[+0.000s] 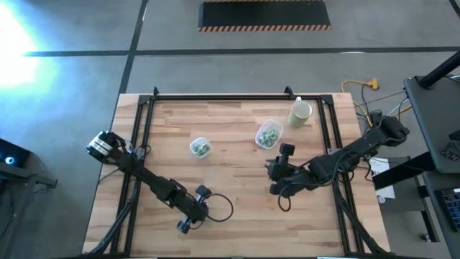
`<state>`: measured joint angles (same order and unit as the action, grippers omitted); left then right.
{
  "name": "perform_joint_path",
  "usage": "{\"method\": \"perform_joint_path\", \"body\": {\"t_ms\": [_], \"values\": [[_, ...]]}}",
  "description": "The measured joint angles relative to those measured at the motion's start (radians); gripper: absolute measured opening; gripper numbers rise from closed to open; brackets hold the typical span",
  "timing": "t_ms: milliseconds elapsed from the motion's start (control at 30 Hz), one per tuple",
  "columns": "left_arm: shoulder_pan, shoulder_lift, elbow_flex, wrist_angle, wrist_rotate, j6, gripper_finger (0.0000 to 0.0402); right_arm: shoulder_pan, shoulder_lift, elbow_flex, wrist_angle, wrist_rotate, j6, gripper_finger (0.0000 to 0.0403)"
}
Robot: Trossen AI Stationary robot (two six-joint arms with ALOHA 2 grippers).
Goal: Pick and place items into bin
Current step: Put the stevia packet into the left transparent bin
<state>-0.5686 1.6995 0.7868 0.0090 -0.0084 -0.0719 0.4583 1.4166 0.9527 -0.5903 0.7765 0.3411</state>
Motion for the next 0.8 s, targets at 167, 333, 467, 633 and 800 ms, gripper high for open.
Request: {"method": "perform_joint_path", "body": {"t_ms": [167, 333, 467, 633, 800], "values": [[0.0, -0.013, 0.0, -0.028, 0.0, 0.0, 0.0031, 0.0, 0.0, 0.0, 0.001, 0.0, 0.0, 0.0072], [-0.001, -0.059, 0.015, -0.12, -0.063, 0.001, 0.0007, 0.0, 0.0, -0.003, 0.003, 0.0, 0.0, 0.0072], [0.0, -0.127, 0.033, -0.237, -0.267, 0.001, 0.001, 0.0, 0.0, -0.003, 0.004, 0.0, 0.0, 0.0072], [0.0, -0.222, 0.036, -0.348, -0.633, 0.002, 0.001, 0.0, 0.0, -0.003, 0.007, 0.0, 0.0, 0.0072], [0.005, -0.305, 0.006, -0.441, -1.024, 0.002, 0.001, 0.0, 0.001, -0.009, 0.023, 0.0, 0.0, 0.0072]]}}
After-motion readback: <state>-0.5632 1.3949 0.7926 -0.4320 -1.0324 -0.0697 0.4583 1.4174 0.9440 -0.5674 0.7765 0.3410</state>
